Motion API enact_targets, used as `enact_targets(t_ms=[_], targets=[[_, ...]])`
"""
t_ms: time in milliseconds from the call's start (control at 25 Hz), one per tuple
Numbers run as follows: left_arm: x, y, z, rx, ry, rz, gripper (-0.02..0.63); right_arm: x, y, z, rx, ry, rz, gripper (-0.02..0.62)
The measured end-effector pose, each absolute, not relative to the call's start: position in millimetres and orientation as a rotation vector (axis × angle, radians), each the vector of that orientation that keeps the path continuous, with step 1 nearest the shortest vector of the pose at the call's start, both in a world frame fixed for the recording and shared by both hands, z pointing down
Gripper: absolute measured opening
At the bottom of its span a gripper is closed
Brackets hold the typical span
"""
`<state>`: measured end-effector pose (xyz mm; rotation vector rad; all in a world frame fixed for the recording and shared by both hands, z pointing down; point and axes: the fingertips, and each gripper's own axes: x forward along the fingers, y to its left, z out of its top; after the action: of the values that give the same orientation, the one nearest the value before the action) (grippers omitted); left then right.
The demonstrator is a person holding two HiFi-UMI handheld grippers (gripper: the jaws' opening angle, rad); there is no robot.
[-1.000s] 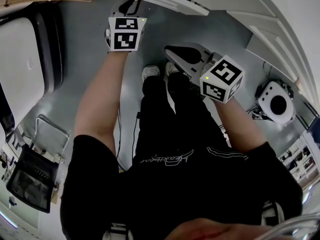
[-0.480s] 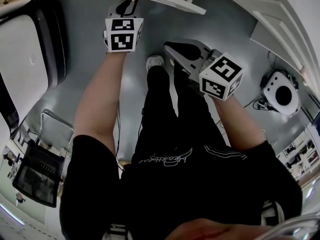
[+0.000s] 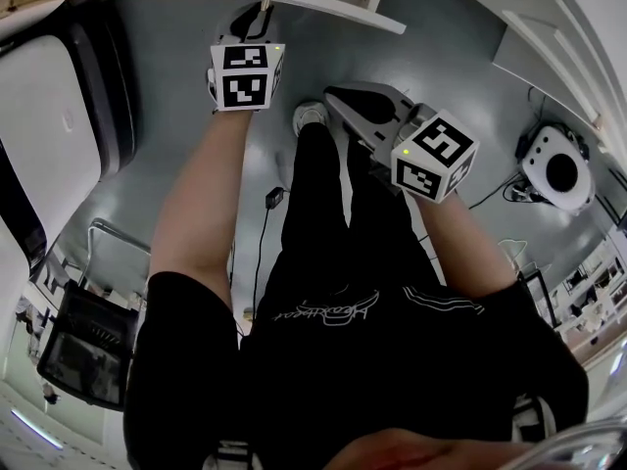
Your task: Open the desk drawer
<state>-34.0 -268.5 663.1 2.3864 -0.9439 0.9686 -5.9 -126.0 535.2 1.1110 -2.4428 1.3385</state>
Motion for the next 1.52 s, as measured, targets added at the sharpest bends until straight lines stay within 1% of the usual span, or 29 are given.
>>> enact_targets(t_ms=[600,1520], targets=[[-47,-249,664,2.375,-0.96,0.974,0.075,-5,-104,531,1.138,-2.401,1.339,0.005],[-80,-210,665,2.364,-1.011,0.97,0.075,-9,-51,536,1.051,-2.43,1.284,0.005]])
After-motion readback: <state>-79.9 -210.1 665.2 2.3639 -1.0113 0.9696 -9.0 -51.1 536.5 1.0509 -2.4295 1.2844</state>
